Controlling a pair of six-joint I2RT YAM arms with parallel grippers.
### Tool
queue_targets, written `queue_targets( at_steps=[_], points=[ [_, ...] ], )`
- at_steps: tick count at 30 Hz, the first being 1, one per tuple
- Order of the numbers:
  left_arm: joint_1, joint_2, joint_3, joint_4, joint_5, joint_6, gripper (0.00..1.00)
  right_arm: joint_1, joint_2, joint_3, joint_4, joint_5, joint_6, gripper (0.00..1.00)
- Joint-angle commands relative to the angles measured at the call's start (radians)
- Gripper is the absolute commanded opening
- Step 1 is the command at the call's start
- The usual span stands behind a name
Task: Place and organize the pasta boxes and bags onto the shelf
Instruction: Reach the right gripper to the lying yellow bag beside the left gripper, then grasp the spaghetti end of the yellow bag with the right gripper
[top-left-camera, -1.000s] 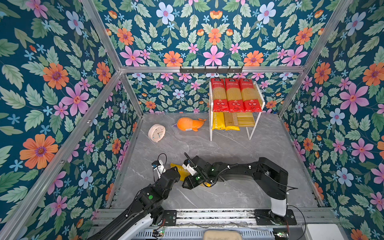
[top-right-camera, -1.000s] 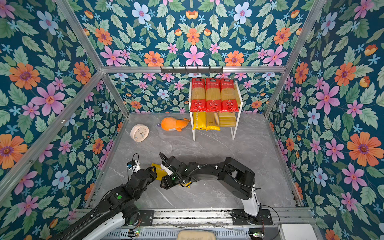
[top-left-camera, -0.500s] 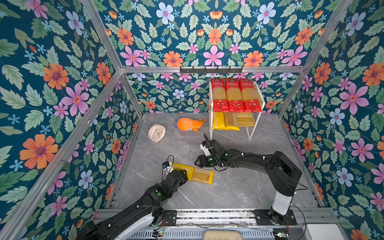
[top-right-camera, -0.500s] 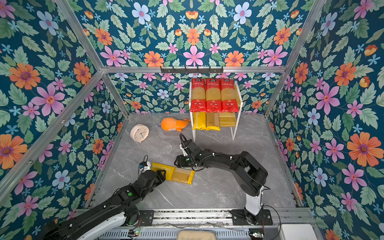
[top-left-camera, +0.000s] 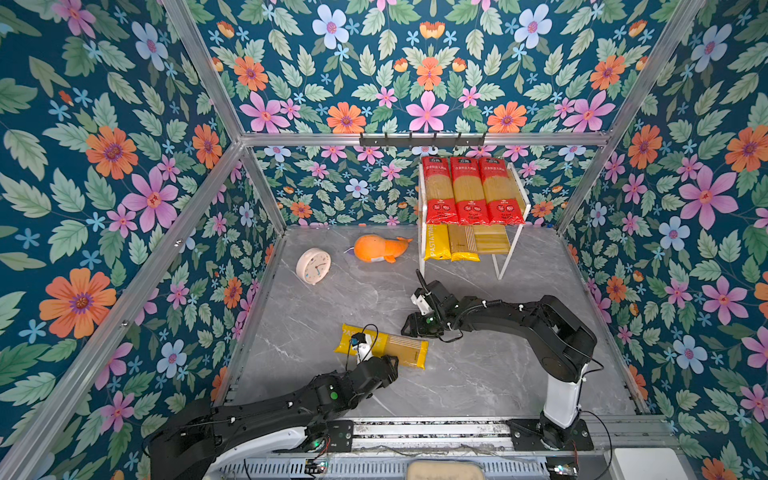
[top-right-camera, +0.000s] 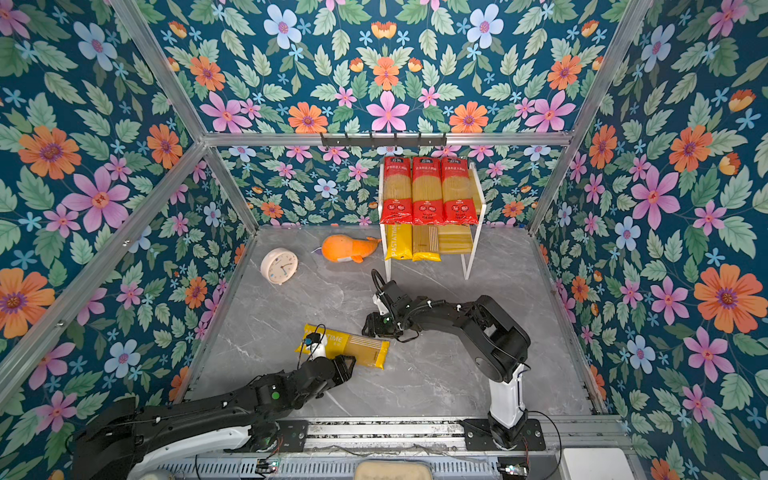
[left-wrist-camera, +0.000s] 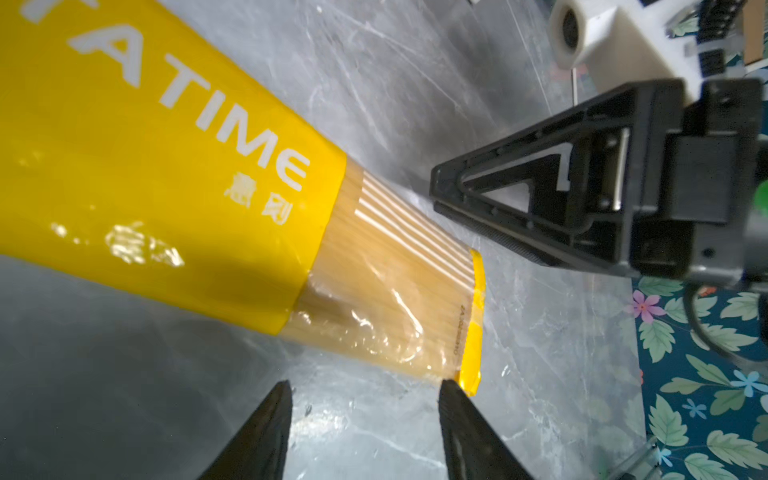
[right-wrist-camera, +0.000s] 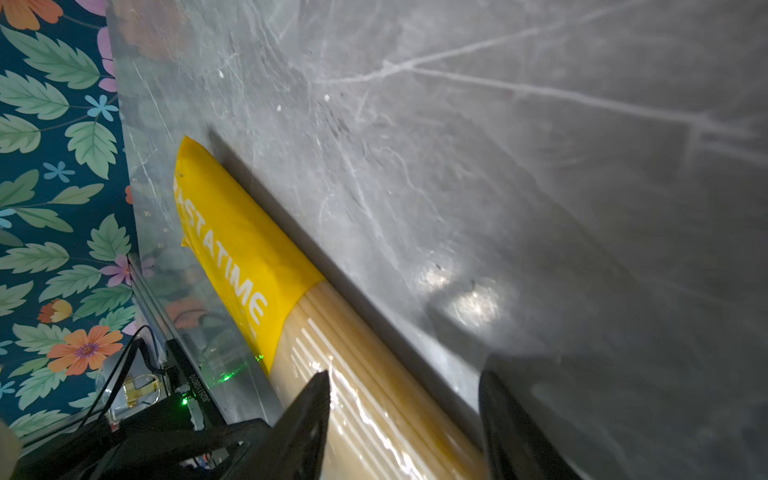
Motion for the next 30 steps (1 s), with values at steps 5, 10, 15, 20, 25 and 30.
queue_targets(
  at_steps=[5,10,15,20,25,30],
  points=[
    [-0.019,0.028,-0.049,0.039,-0.116,-0.076,0.60,0.027,-0.032,-0.085,0.069,-0.089,0.084,0.57],
    [0.096,-0.016,-0.082,0.124,-0.074,0.015,0.60,0.107,-0.115,-0.184,0.080,-0.088,0.142,0.57],
    [0.257,0.031,-0.103,0.272,0.056,0.129,0.59,0.188,-0.174,-0.284,0.190,-0.087,0.260,0.57],
    [0.305,0.035,-0.051,0.252,0.126,0.195,0.59,0.146,-0.209,-0.333,0.251,0.003,0.320,0.58],
    [0.305,-0.054,-0.088,0.159,0.120,0.152,0.58,0.124,-0.174,-0.278,0.235,0.048,0.305,0.58],
    [0.305,-0.201,-0.117,0.003,0.079,0.092,0.56,0.121,-0.091,-0.180,0.198,0.041,0.275,0.58]
  ],
)
